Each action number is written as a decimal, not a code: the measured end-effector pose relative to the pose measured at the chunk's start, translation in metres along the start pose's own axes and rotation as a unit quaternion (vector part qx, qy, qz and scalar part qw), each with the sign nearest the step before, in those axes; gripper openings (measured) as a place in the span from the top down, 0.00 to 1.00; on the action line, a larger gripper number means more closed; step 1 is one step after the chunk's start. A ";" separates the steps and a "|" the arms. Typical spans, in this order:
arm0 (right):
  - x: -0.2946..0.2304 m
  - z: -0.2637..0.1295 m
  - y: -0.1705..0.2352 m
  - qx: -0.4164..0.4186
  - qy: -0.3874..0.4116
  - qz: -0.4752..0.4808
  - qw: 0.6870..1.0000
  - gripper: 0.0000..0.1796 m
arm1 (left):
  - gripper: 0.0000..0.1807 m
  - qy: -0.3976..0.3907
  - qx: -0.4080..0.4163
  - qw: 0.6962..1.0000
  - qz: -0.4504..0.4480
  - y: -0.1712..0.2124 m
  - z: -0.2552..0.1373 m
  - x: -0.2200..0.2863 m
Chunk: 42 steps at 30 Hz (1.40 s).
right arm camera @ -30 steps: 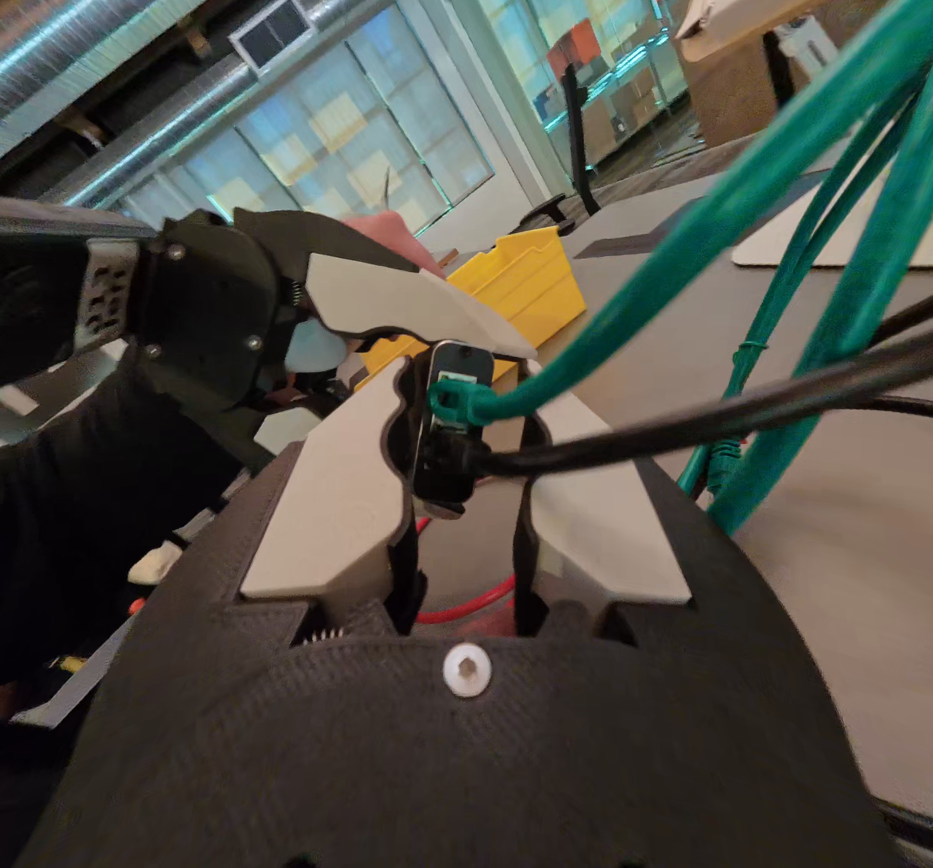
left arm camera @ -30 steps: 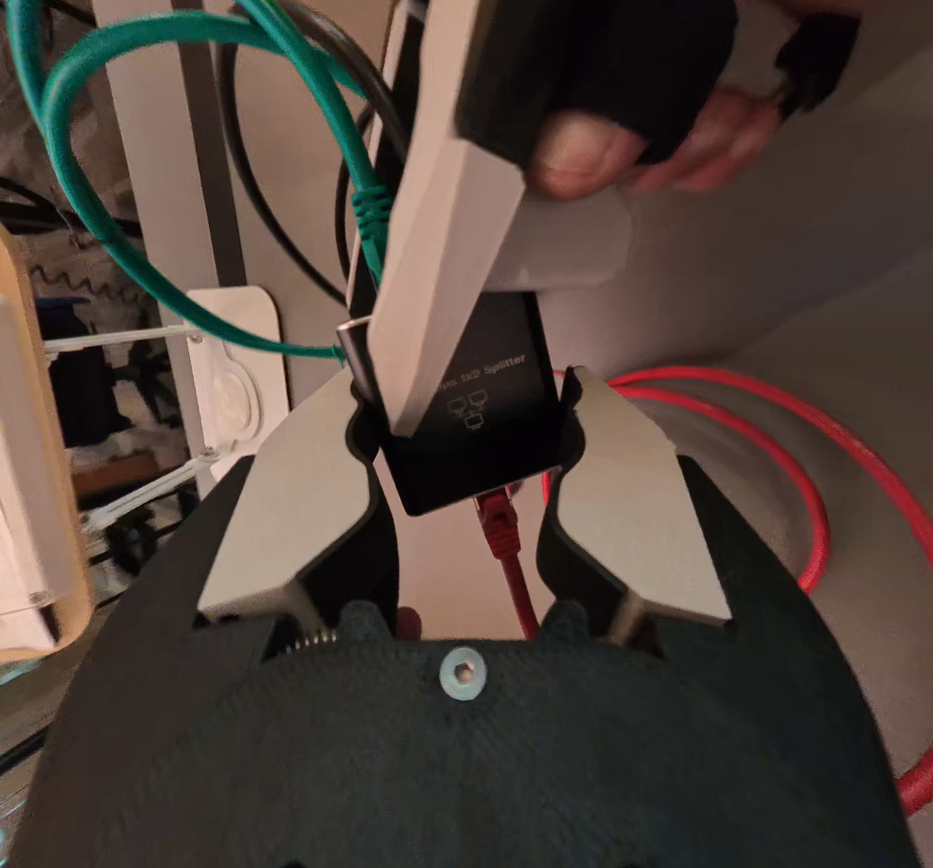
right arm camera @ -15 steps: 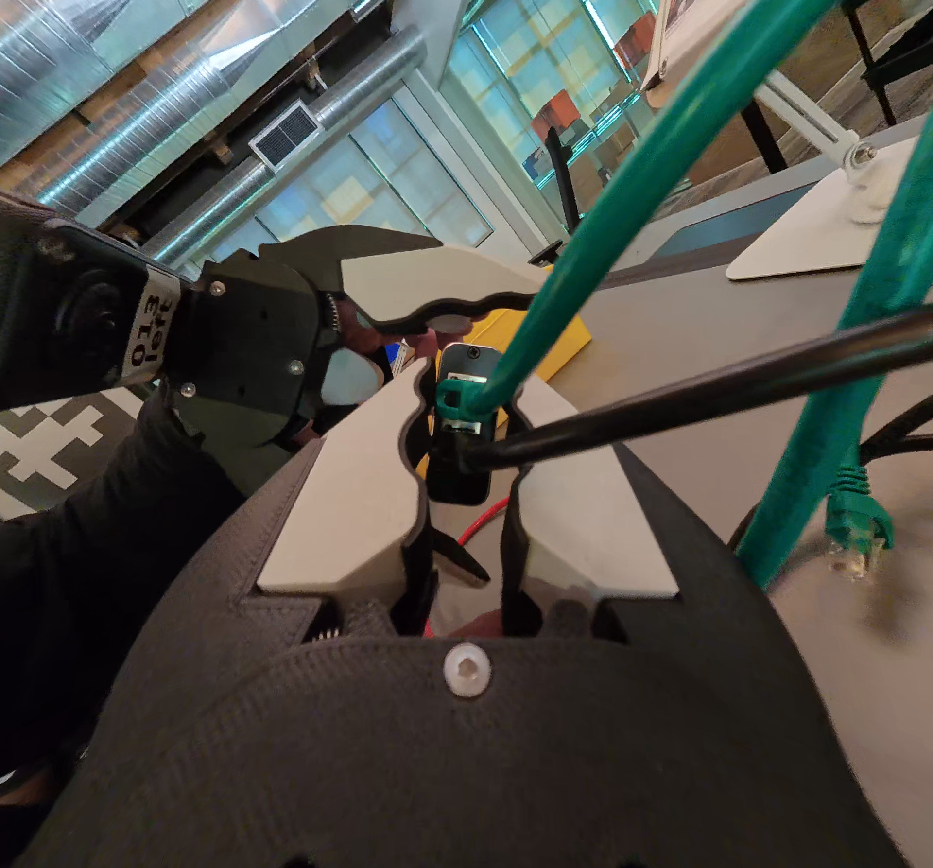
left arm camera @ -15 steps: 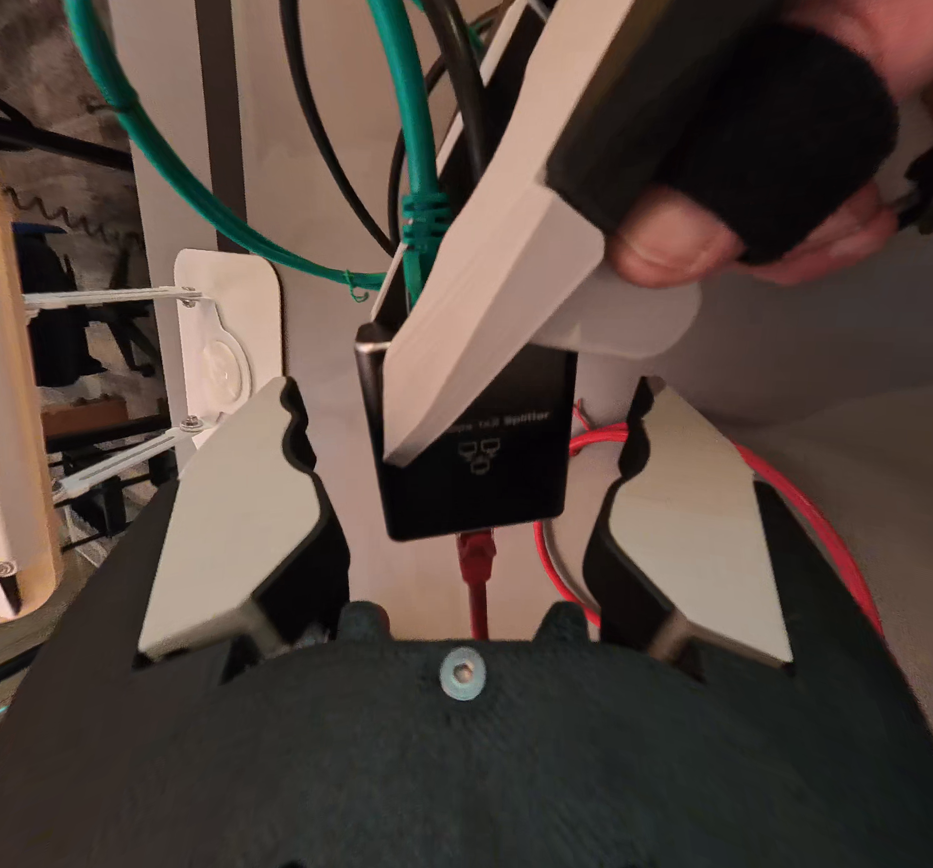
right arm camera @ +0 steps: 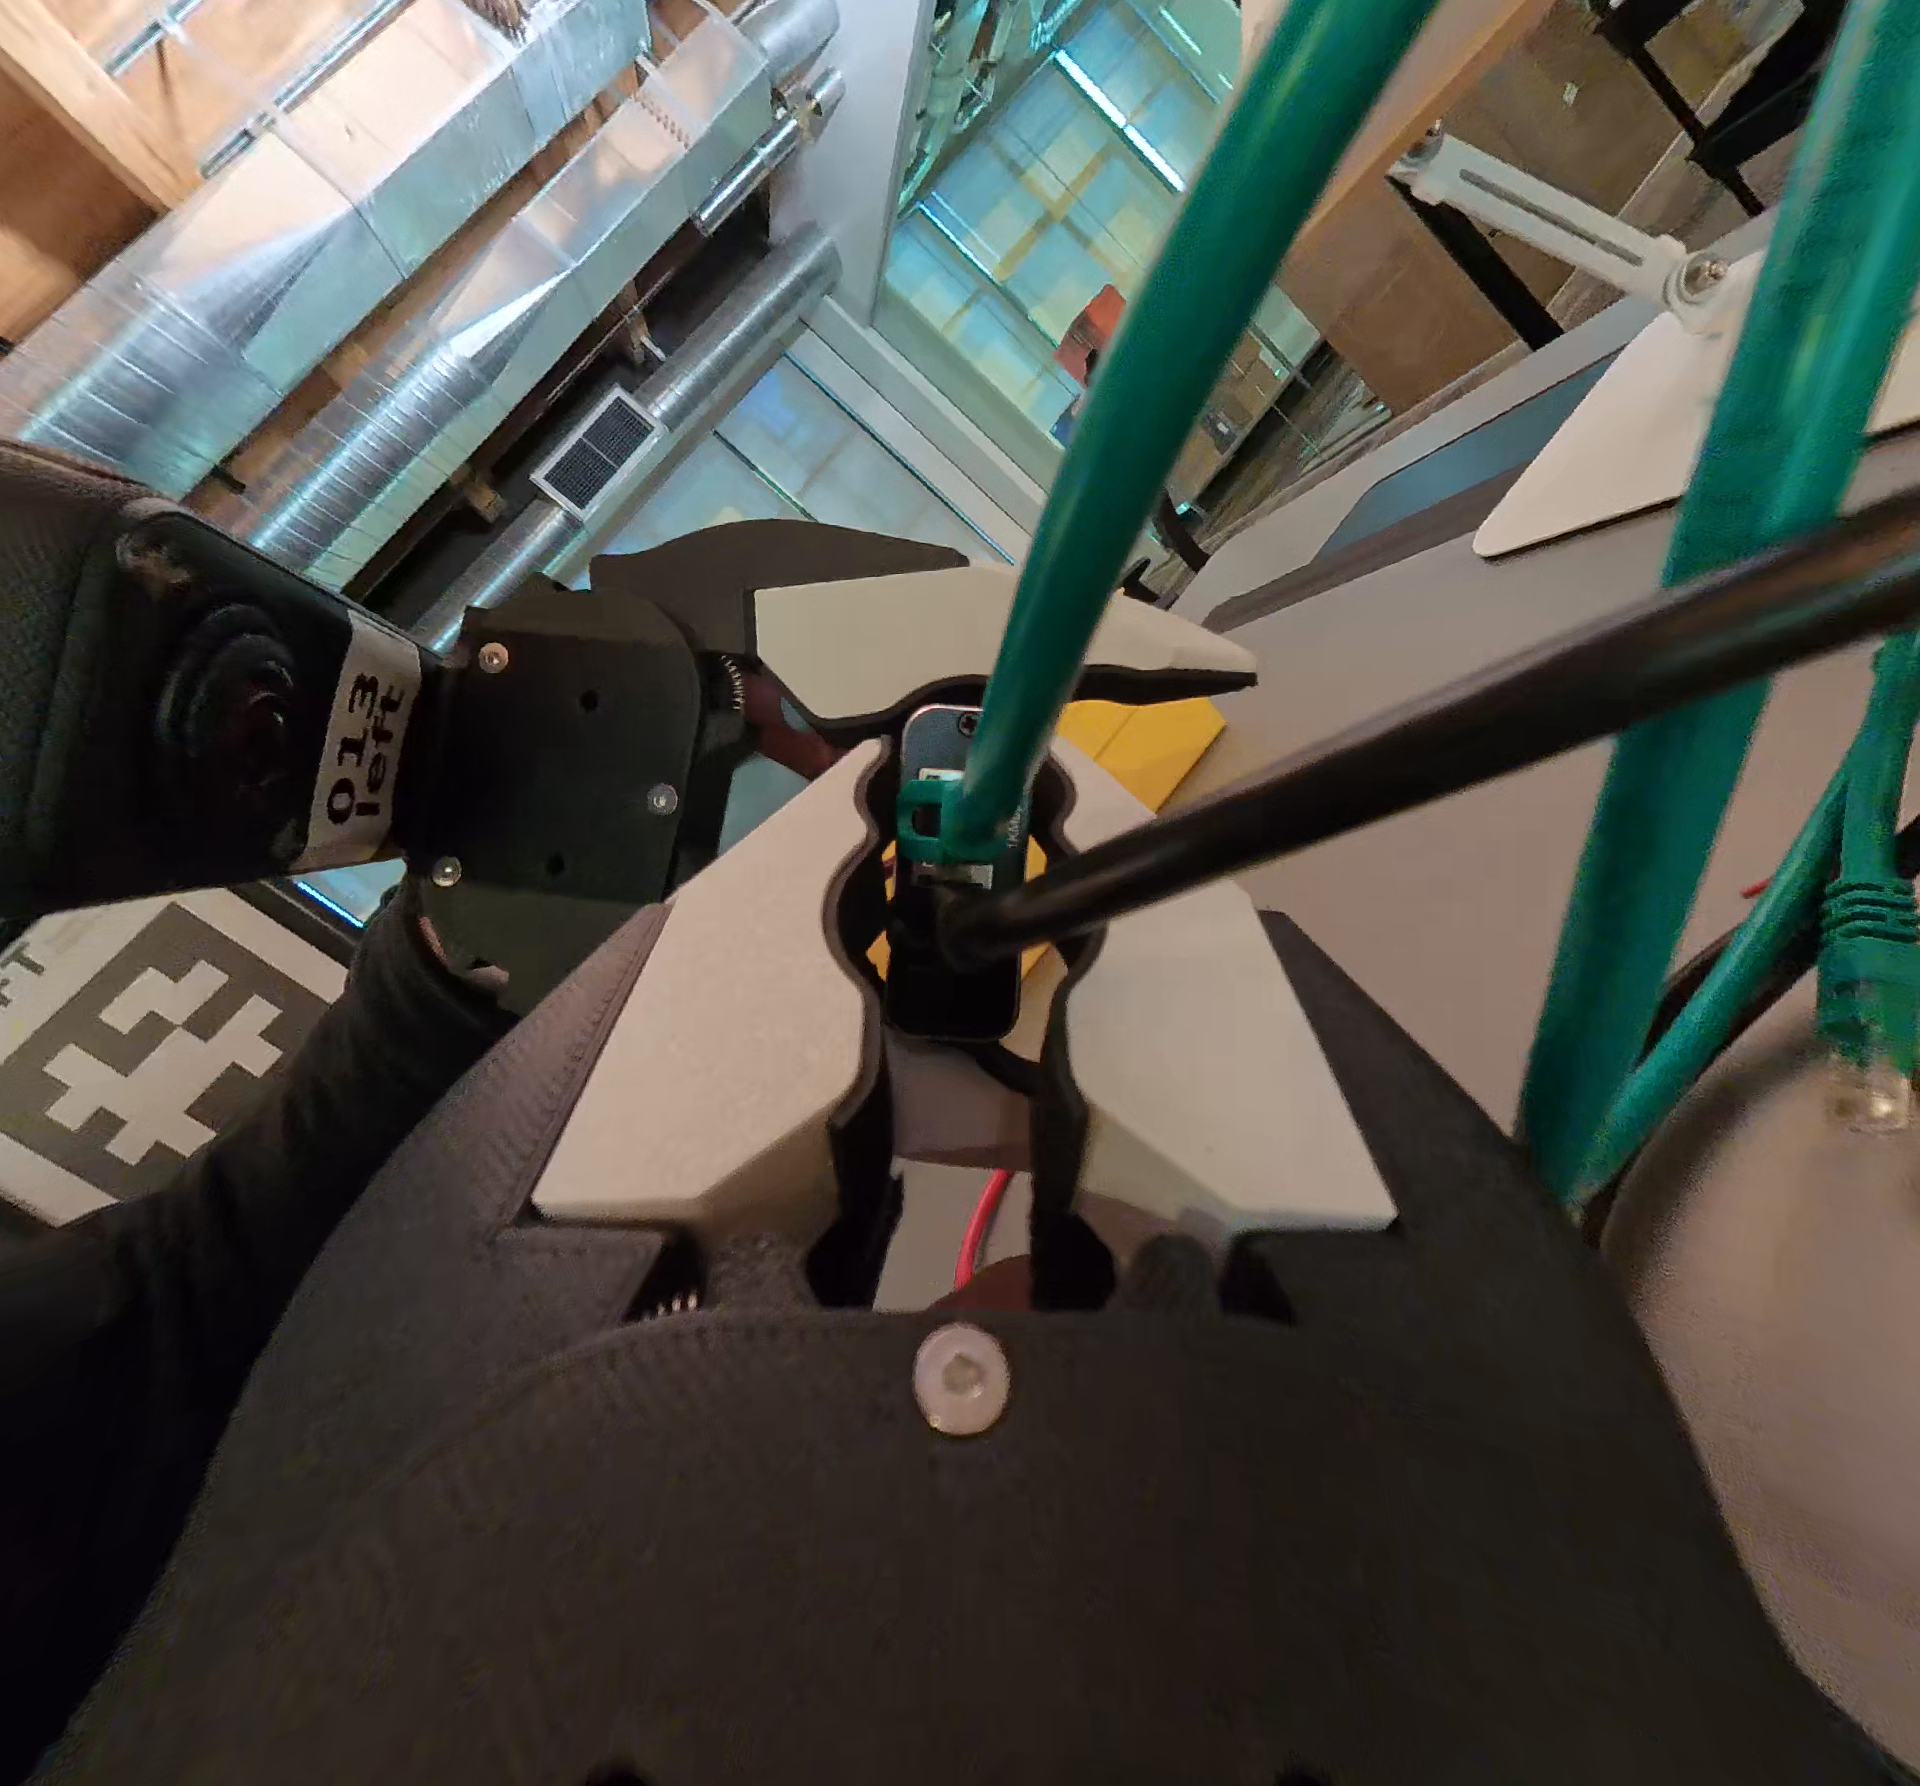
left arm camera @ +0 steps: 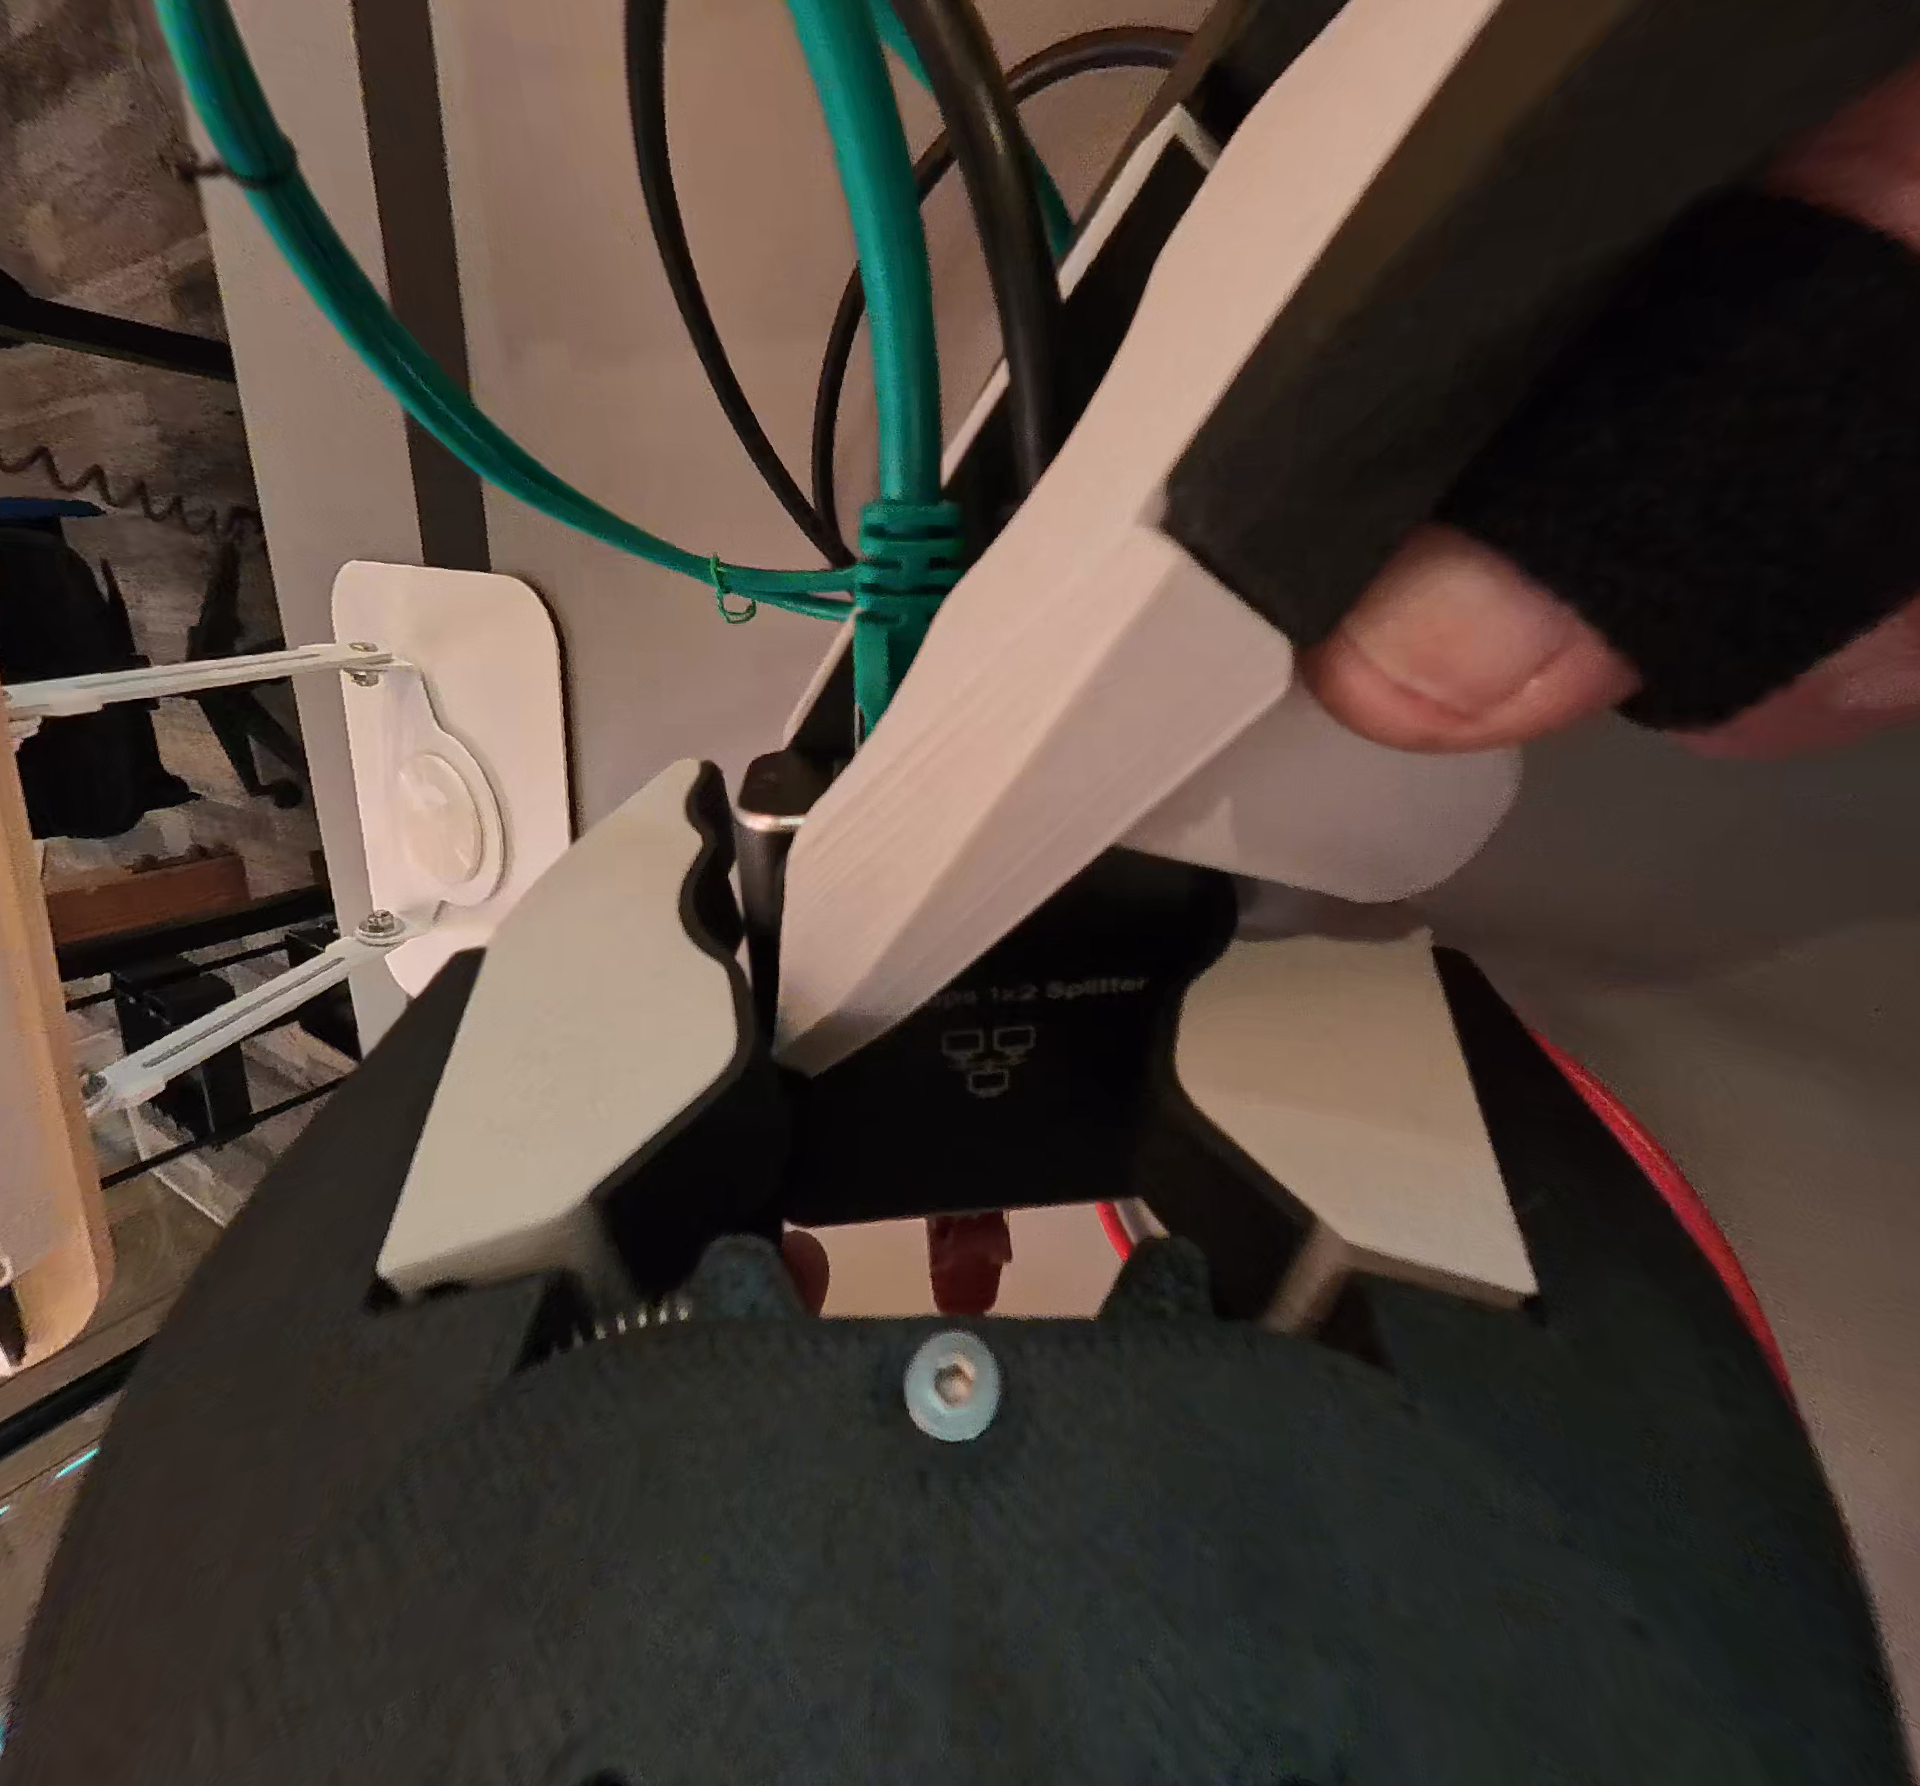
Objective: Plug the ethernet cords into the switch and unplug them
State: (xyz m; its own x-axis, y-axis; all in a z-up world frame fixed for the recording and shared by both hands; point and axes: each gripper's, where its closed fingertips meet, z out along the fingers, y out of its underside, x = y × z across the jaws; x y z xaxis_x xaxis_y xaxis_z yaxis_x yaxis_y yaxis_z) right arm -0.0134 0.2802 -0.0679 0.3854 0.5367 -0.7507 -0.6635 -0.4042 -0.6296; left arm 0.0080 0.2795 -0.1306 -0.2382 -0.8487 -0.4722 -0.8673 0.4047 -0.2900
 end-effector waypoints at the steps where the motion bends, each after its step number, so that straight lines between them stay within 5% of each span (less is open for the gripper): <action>1: 0.001 0.000 0.000 -0.001 0.001 0.004 1.000 0.88 | 0.55 0.001 -0.005 1.000 0.005 0.001 0.001 0.000; 15: 0.003 -0.002 -0.006 -0.001 -0.012 0.017 1.000 0.88 | 0.58 -0.027 0.003 0.999 0.039 -0.002 -0.002 -0.009; 20: 0.003 -0.001 -0.001 -0.028 -0.013 -0.003 1.000 0.78 | 0.58 -0.015 -0.006 1.000 0.008 0.012 -0.012 -0.019; 29: -0.018 -0.003 -0.003 -0.047 -0.042 -0.131 0.989 0.88 | 0.58 0.110 0.001 0.994 -0.009 0.045 -0.041 -0.016; 35: -0.047 0.000 0.014 -0.109 -0.036 -0.390 0.914 0.89 | 0.58 0.193 0.009 0.981 -0.010 0.062 -0.061 -0.007; 42: -0.071 0.005 0.022 -0.169 -0.011 -0.652 0.739 0.82 | 0.58 0.233 -0.016 0.972 -0.010 0.082 -0.072 -0.003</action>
State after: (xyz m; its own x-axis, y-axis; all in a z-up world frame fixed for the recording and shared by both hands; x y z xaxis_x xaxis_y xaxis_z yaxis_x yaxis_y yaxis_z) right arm -0.0585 0.2364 -0.0277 0.5432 0.6432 0.5396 0.4627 0.3070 -0.8317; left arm -0.0936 0.2902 -0.0933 -0.3869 -0.9214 -0.0352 -0.8853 0.3819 -0.2653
